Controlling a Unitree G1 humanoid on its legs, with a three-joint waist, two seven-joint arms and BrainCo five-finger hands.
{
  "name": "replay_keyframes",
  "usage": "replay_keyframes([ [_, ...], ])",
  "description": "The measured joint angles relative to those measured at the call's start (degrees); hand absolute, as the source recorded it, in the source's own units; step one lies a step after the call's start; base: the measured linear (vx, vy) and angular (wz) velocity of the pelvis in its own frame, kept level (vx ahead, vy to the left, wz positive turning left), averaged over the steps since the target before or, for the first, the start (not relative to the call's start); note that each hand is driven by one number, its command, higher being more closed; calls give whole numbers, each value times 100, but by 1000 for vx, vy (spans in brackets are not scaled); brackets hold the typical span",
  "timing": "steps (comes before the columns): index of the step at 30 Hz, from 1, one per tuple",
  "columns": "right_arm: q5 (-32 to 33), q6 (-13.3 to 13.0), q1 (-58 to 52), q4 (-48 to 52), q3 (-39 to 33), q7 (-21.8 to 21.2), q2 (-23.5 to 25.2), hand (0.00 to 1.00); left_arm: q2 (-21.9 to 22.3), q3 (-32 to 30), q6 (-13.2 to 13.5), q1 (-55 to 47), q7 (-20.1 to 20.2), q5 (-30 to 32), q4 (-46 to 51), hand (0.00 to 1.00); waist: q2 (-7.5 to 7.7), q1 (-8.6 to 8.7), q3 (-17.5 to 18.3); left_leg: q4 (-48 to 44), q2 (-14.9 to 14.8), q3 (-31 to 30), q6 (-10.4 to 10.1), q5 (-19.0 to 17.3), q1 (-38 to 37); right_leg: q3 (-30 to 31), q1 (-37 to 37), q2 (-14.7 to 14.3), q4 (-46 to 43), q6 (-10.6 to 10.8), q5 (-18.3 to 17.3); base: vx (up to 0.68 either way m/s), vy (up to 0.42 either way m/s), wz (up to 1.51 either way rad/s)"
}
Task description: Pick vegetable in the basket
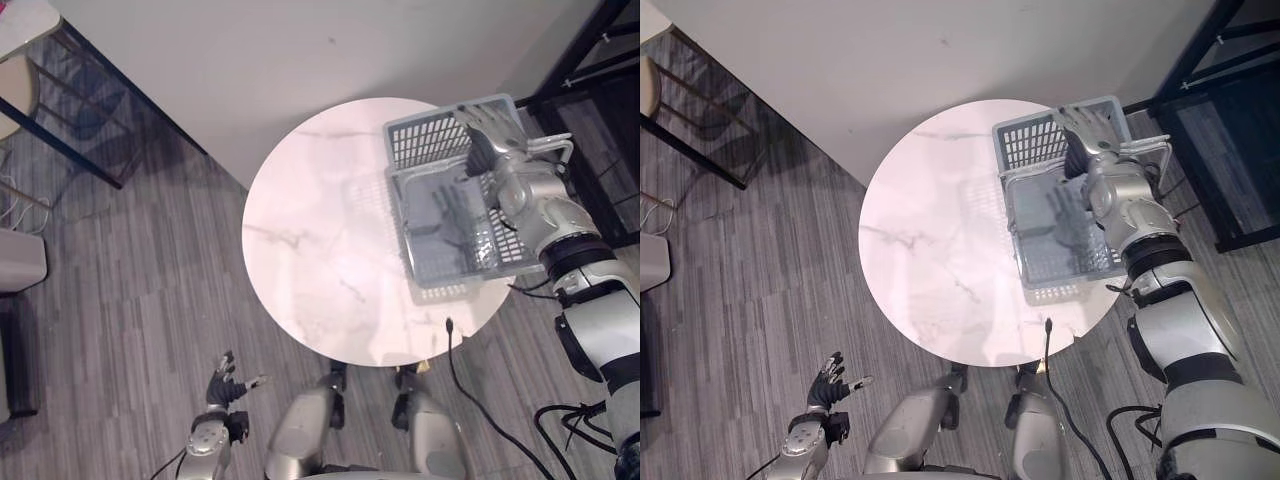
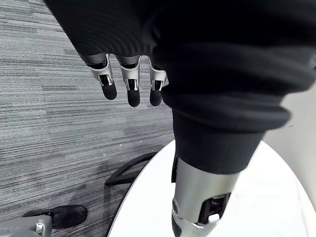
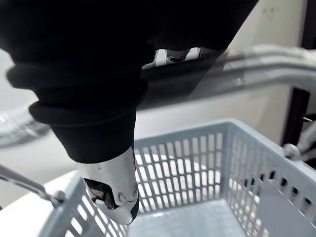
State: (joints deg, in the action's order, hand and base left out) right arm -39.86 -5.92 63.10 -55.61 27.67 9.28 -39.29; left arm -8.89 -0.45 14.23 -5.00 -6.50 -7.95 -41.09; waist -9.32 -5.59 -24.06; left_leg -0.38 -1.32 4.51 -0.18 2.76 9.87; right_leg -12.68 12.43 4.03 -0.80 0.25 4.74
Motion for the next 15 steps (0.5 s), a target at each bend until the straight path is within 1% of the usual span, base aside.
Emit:
replay_keyframes([
  [5,5,7,-18,-27,-144,-54,-1,100,-32,6,1,136,-2,-37,-107,0,0,3,0,4,4,8,0,0,3,38,5,0,0,0,-1,0,0,0],
  [9,188,27,-279,329,-579,-40,-6,100,-32,5,-5,197,-4,-34,-174,0,3,15,-1,32,11,36,0,0,-17,181,20,-11,1,2,0,19,21,-3],
  [12,352,255,-1084,1323,-1215,-10,-12,100,-18,3,-33,194,-5,-30,-178,0,11,29,1,133,-6,113,0,0,-150,260,-19,-40,1,30,19,46,17,-13],
  [13,416,278,-1279,1516,-1354,11,-7,100,-12,0,-40,188,-5,-28,-178,0,15,30,3,180,-13,142,0,1,-212,288,-43,-52,1,31,20,61,18,-21],
  [14,556,311,-1707,1941,-1639,68,23,100,20,-27,-59,162,-8,-19,-168,0,26,76,4,235,-23,183,-2,0,-326,322,-115,-67,2,58,39,53,17,-15],
  [15,601,323,-1907,2140,-1777,69,56,100,41,-33,-63,141,-11,-19,-167,0,32,136,6,262,-27,185,-2,-1,-382,321,-161,-72,2,59,39,68,29,-13],
])
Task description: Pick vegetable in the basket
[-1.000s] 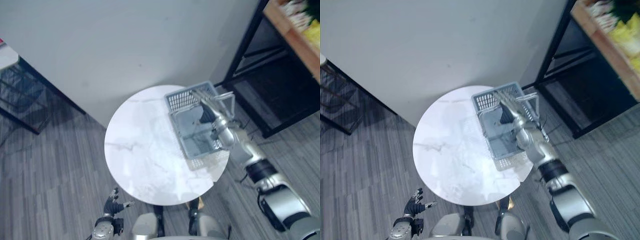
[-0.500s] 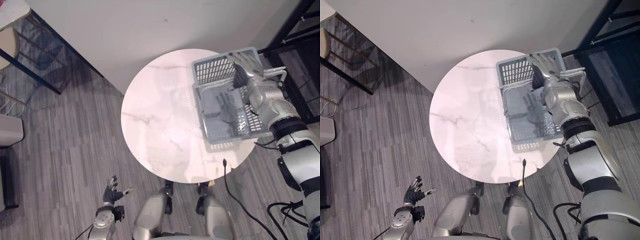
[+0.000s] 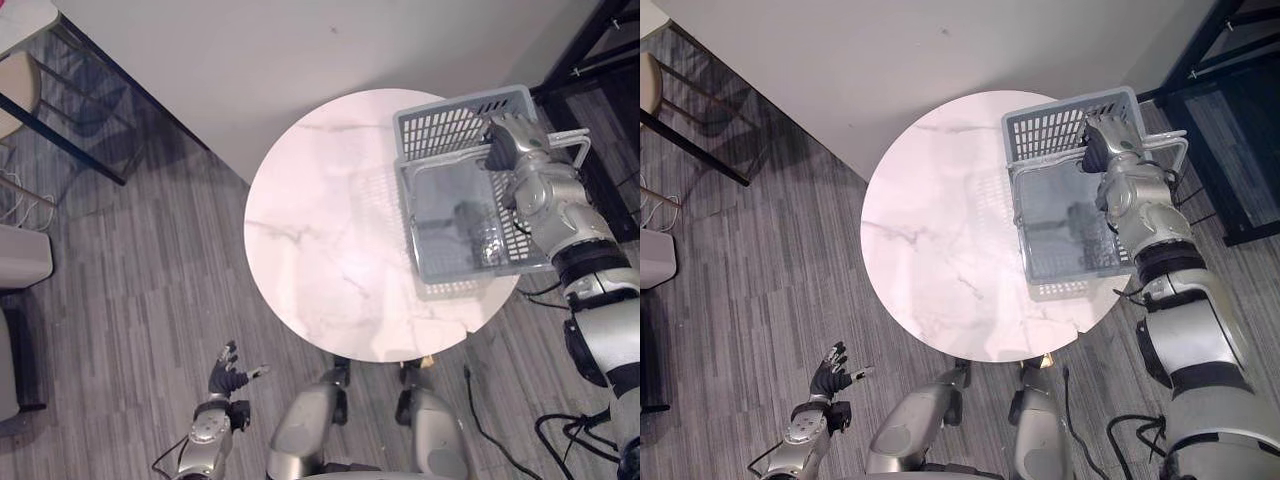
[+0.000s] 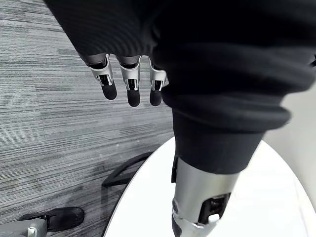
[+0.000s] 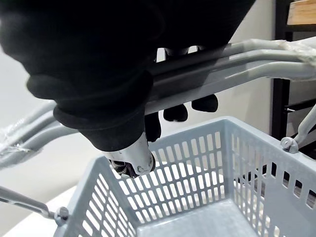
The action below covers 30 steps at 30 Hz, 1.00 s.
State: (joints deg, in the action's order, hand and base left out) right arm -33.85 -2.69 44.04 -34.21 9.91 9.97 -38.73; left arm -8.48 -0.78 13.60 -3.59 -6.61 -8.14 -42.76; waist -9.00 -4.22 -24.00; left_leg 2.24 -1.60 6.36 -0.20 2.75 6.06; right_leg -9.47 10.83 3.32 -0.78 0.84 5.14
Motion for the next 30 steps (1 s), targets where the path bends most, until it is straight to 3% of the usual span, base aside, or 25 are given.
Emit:
replay_keyframes([
  [3,422,79,-1117,1022,-700,5,325,100,69,-2,-92,-47,15,72,92,0,122,242,60,116,-26,31,-4,-4,-251,27,-177,-35,13,5,2,61,32,-8],
  [6,931,75,-2435,2032,-1315,5,806,100,70,-149,-199,-204,45,226,414,0,452,400,261,167,-42,103,-27,-22,-449,94,-372,-66,120,25,-13,39,15,-10],
  [8,1162,62,-3054,2408,-1506,2,993,100,69,-219,-218,-334,79,283,504,0,585,454,490,172,-41,166,-38,-43,-518,169,-411,-73,130,52,-39,8,16,-19],
  [13,1673,-110,-4463,2965,-1982,-72,1482,100,67,-358,-320,-747,188,440,758,0,730,658,1085,175,-5,360,-46,-150,-720,346,-586,-58,238,139,-215,-15,22,-18],
  [21,2446,-109,-5736,3193,-2187,-471,2560,100,331,-648,-390,-1305,279,446,1401,0,766,667,1265,11,-114,1191,-99,-390,-1137,1018,-648,-218,70,182,-267,-31,-6,-53],
  [24,2840,-116,-5946,3648,-2160,-502,2955,100,387,-632,-409,-1310,279,442,1727,0,906,655,1204,-839,-278,1372,-68,-776,-744,1036,-462,-221,-258,255,-259,-86,-28,-28],
  [26,3147,-130,-5953,3842,-2145,-500,3164,100,385,-632,-421,-1239,268,442,1886,0,1003,643,1215,-1466,-373,1513,54,-885,-390,1129,-242,-228,-376,447,-154,-106,-23,-16],
  [27,3274,-150,-5883,3864,-2141,-500,3191,100,442,-646,-425,-1188,269,444,1927,0,923,596,1224,-1519,-599,1633,149,-870,-212,1106,-161,-301,-377,712,-54,-187,-7,-39],
  [28,3403,-197,-5800,3869,-2134,-485,3255,100,485,-661,-422,-1114,247,445,1964,0,873,481,1186,-1545,-727,1737,173,-910,-157,776,247,-207,-1981,173,-680,-211,-21,-33],
  [29,3524,-234,-5848,3863,-2134,-482,3341,100,487,-655,-426,-1112,241,445,1968,0,924,467,1205,-1539,-723,1709,213,-934,-207,596,206,86,-3144,167,-1203,-145,-34,-21],
  [30,3566,-263,-5879,3845,-2134,-480,3383,100,490,-656,-426,-1116,234,444,1971,0,944,437,1230,-1543,-698,1682,214,-934,-241,583,103,223,-3479,275,-1354,-52,-77,5],
])
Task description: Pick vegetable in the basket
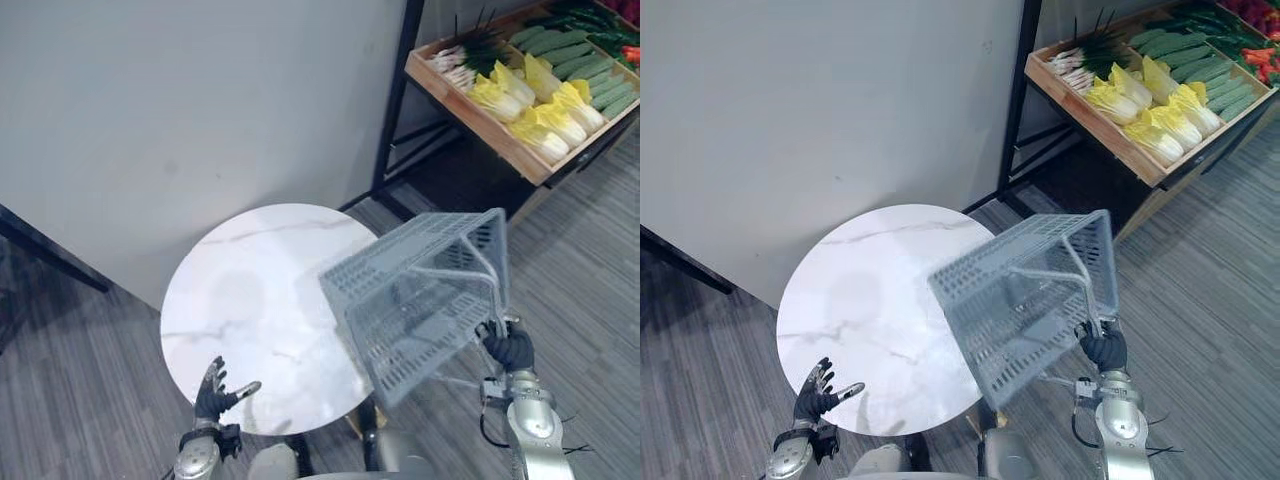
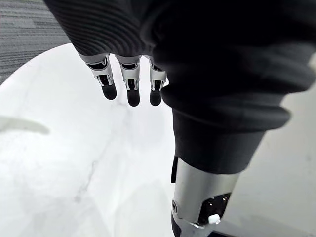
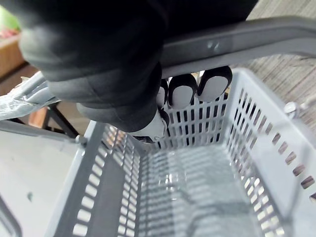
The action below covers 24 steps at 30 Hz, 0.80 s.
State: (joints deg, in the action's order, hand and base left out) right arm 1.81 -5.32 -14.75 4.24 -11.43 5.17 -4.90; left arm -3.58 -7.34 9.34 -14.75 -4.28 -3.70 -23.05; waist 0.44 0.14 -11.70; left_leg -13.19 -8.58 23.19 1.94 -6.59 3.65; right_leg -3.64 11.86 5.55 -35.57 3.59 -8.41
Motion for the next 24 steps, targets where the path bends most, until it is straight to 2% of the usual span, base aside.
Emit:
replay_keyframes([
  [1,153,-86,-62,-73,-1,10,54,100,0,0,-1,-28,-14,-2,1,0,111,-92,67,-15,77,-35,19,43,38,45,-282,275,-351,181,-167,-52,-149,18],
  [2,315,-98,-68,-141,-2,19,76,100,12,-1,0,-30,-42,-2,4,0,257,-109,158,-181,110,-81,-29,125,245,92,-592,496,-455,243,-250,-67,-180,25],
  [3,383,-107,-24,-211,1,27,87,100,11,-4,1,-26,-78,-8,4,0,301,-116,189,-294,99,-116,-40,138,380,97,-734,558,-363,262,-279,-114,-212,21],
  [4,467,-108,108,-352,5,89,92,100,9,-6,-2,-20,-110,-17,-6,0,316,-163,195,-490,22,-122,-70,166,575,94,-935,525,107,349,-480,-165,-200,-8],
  [5,563,-106,296,-564,-13,147,69,100,53,-24,-7,-23,-129,-17,-35,0,274,-303,186,-551,-125,-69,-116,280,723,-45,-1092,354,700,312,-588,-230,-199,-37],
  [6,676,-103,384,-741,-29,214,40,100,188,-6,-6,-40,-128,-21,-59,0,123,-431,180,-417,-231,-7,-193,442,811,-160,-1209,217,1272,297,-599,-220,-156,-39],
  [7,703,-98,417,-811,-27,225,29,100,245,-7,-5,-47,-139,-22,-68,0,66,-444,181,-343,-252,1,-226,536,865,-223,-1301,168,1546,287,-608,-277,-197,-10],
  [8,729,-84,442,-903,-41,241,-55,100,370,5,-6,-63,-161,-24,-166,0,-134,-414,155,-180,-299,-89,-286,821,1036,-341,-1349,37,1945,273,-610,-186,-154,20],
  [9,737,-80,457,-938,-58,245,-98,100,416,16,-6,-66,-182,-32,-189,0,-235,-395,132,-99,-352,-135,-314,977,1083,-399,-1322,-49,1966,222,-578,-321,-242,38],
  [10,762,-22,452,-997,-131,251,-128,100,443,41,-5,-74,-212,-65,-206,0,-304,-371,112,279,-329,-258,-404,1510,1082,-491,-1221,-123,1951,75,-486,-235,-169,39],
  [11,771,2,437,-996,-204,255,-122,100,443,35,0,-63,-216,-73,-203,0,-278,-307,106,719,-270,-343,-567,1968,1013,-602,-1169,-76,2010,-50,-402,-363,-275,42],
  [12,777,14,464,-993,-262,277,-121,100,444,21,-2,-50,-216,-74,-205,0,-207,-265,45,259,-374,-261,-530,1616,1055,-731,-1170,-90,2107,-149,-358,-236,-174,26],
  [13,779,14,469,-992,-277,303,-120,100,452,23,-2,-75,-212,-74,-207,0,-211,-265,39,-100,-430,-239,-547,1331,1046,-737,-1150,-104,2104,-227,-314,-271,-170,3],
  [14,781,14,462,-933,-270,355,-109,100,453,22,0,-144,-209,-73,-203,0,-200,-231,34,-711,-477,-267,-542,842,916,-718,-1132,-100,2087,-329,-249,-186,-75,-15],
  [15,781,14,457,-876,-272,358,-109,100,454,22,0,-169,-209,-74,-201,0,-199,-223,33,-934,-498,-284,-523,621,809,-691,-1129,-98,2082,-358,-229,-264,-47,-40],
  [16,772,12,421,-573,-280,361,-123,100,454,18,4,-193,-209,-74,-181,0,-214,-216,40,-1353,-528,-446,-594,163,490,-535,-1003,-130,2035,-376,-218,-211,-2,-41],
  [18,756,-23,423,-407,-292,362,-121,100,451,11,10,-194,-212,-77,-171,0,-225,-177,48,-1309,-493,-600,-688,-56,287,-464,-829,-173,1967,-404,-200,-183,42,-31],
  [21,657,-121,449,-344,-403,361,-106,100,442,130,10,-163,-215,-75,-170,0,-304,60,102,222,-264,-593,-869,-285,-354,-355,-403,-292,1873,-329,-107,-185,110,-16],
  [23,654,-114,388,-372,-428,356,16,100,347,283,4,-153,-218,-64,-174,0,-110,53,68,420,-123,-388,-837,-182,-525,-106,-352,-235,1887,-218,63,-149,128,-44],
  [24,654,-107,360,-372,-427,355,22,100,342,321,4,-169,-216,-63,-174,0,-91,59,78,417,-116,-316,-822,-189,-562,-65,-356,-232,1894,-179,98,-131,114,-61],
])
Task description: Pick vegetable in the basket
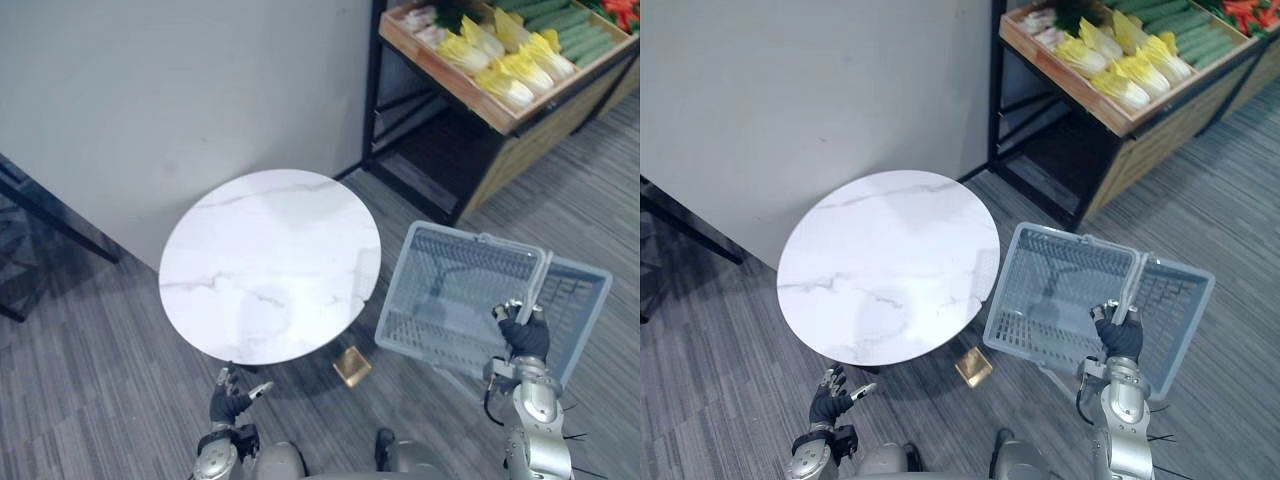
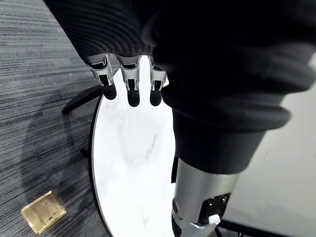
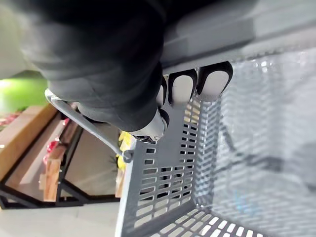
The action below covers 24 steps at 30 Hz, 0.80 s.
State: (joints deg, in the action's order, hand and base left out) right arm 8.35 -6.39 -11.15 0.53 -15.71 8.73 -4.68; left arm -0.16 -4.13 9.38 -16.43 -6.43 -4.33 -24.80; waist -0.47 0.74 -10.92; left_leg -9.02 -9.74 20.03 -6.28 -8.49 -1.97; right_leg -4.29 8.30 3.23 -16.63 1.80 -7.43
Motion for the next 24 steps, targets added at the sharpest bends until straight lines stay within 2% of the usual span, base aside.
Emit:
replay_keyframes([
  [3,1,6,-135,-3,1,2,26,100,-6,94,2,64,-6,7,172,0,2,33,6,-70,66,401,120,-76,-96,400,114,-13,80,112,197,-88,93,-68],
  [5,2,7,-85,-6,6,4,79,100,-33,58,5,179,-43,39,386,0,3,40,0,-318,14,933,174,-251,-55,808,318,-144,211,159,439,-122,106,-116],
  [6,2,7,-43,-33,23,3,92,100,-53,44,12,181,-74,41,437,0,7,47,-1,-367,-69,1119,180,-292,-66,746,346,-147,311,91,461,-129,92,-141],
  [7,0,6,53,-116,36,5,88,100,-87,-7,35,245,-139,42,474,0,-9,76,-14,-398,-138,1484,209,-350,-117,197,373,-7,507,-150,377,-93,77,-124],
  [8,1,6,111,-185,37,6,89,100,-109,-22,50,275,-147,42,475,0,-8,82,-16,-383,-142,1660,215,-353,-152,-200,400,112,543,-262,391,-76,95,-158],
  [10,0,3,336,-519,56,8,73,100,-220,-118,56,311,-159,42,462,0,27,137,-29,-377,-269,2270,172,-390,-333,-1585,400,506,595,-448,507,-2,24,-160],
  [12,0,2,488,-846,87,8,21,100,-320,-235,58,425,-187,26,396,0,25,140,-31,-365,-331,2654,152,-405,-535,-2724,379,723,511,-664,682,58,-84,-165],
  [13,0,2,523,-924,127,1,-12,100,-346,-258,61,428,-207,22,348,0,30,140,-29,-339,-329,2672,151,-405,-596,-2778,408,725,466,-641,743,126,-178,-156],
  [14,0,2,581,-1095,195,-15,-107,100,-381,-253,63,542,-238,28,116,0,-11,173,-41,-309,-336,2718,148,-404,-722,-2590,493,627,356,-519,804,155,-207,-139],
  [15,-1,7,560,-1198,268,-39,-211,100,-383,-224,53,679,-225,48,-145,0,-89,192,-68,-398,-403,2722,126,-393,-850,-2373,552,504,213,-506,663,170,-218,-131],
  [16,-1,14,550,-1253,314,-72,-235,100,-386,-222,50,723,-212,55,-240,0,-97,200,-73,-562,-467,2716,124,-393,-878,-2275,565,465,138,-494,563,176,-179,-107],
  [18,-63,58,424,-1279,429,-167,-265,100,-375,-141,47,774,-112,158,-431,0,-135,280,-77,-1731,-975,2550,150,-369,-757,-1979,447,296,58,-526,338,179,-139,-85],
  [19,-133,71,328,-1279,473,-194,-286,100,-371,-2,48,726,-73,227,-470,0,-211,294,-101,-2746,-1443,2208,426,-138,-559,-1835,247,62,68,-575,229,244,-135,-97],
  [20,-210,76,230,-1278,507,-224,-320,100,-348,49,49,670,-20,231,-529,0,-228,285,-119,-3579,-1733,1725,674,423,-329,-1578,41,-107,112,-675,115,263,-132,-100],
  [21,-229,76,211,-1266,522,-224,-342,100,-339,80,49,629,-10,231,-532,0,-218,285,-126,-3917,-1747,1394,612,613,-164,-1465,-42,-149,156,-693,49,331,-68,-96],
  [22,-227,75,217,-1251,528,-175,-384,100,-324,172,48,641,-6,227,-517,0,-198,284,-146,-4505,-1436,611,272,98,485,-1249,-204,-154,257,-657,-28,277,-9,-65],
  [23,-221,75,230,-1250,529,-141,-428,100,-320,180,50,645,-8,223,-488,0,-172,257,-161,-4549,-1238,392,260,-96,735,-1153,-280,-139,324,-649,-33,332,15,-77],
  [24,-220,75,264,-1249,547,-121,-470,100,-316,192,49,632,-23,214,-416,0,-107,124,-203,-4354,-837,65,312,-395,1097,-956,-489,-91,484,-640,-38,225,26,-60],
])
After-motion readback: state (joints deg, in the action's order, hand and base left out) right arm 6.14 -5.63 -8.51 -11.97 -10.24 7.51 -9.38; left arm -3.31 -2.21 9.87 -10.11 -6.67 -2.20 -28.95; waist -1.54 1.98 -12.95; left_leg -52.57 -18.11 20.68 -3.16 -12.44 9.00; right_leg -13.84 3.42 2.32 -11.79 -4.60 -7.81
